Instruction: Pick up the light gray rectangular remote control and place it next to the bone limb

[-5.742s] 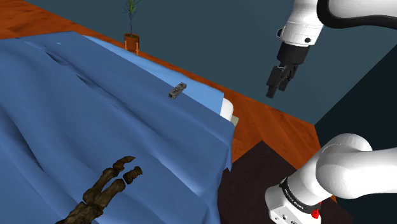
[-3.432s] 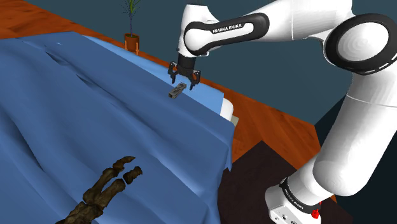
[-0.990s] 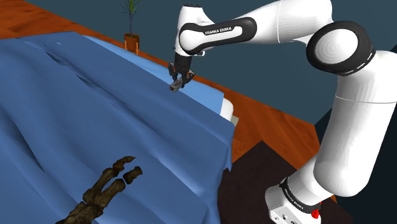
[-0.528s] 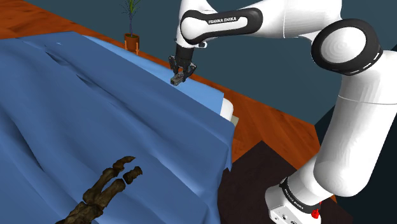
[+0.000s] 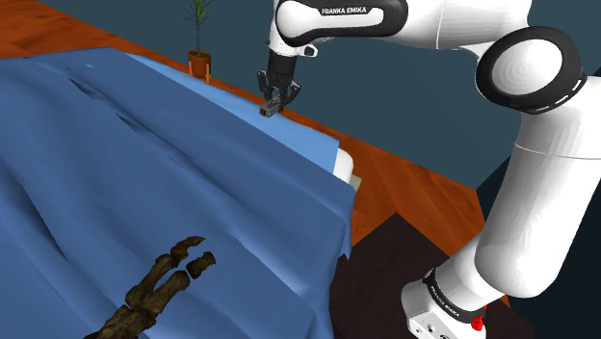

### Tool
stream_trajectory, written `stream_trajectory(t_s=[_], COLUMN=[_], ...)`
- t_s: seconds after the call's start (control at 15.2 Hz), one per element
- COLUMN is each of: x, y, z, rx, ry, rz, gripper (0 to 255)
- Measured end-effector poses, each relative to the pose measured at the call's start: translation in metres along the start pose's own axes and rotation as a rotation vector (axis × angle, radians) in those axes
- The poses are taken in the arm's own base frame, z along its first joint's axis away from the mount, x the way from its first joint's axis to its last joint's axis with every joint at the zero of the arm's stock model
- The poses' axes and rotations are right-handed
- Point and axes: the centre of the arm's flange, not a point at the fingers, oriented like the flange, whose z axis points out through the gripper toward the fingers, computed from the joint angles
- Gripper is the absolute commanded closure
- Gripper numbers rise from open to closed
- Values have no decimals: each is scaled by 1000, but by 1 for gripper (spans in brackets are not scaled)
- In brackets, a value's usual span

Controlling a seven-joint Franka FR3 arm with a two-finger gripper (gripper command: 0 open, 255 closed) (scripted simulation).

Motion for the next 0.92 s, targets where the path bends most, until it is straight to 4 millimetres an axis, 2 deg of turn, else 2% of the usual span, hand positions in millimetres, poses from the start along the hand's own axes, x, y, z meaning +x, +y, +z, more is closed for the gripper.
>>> stream_trajectory(t_s=[0.73,0.92], x=[2,-24], y=[0,9], z=[-55,-58], rx=[0,-1], ry=[0,-1], rz=[0,0], gripper=[255,255])
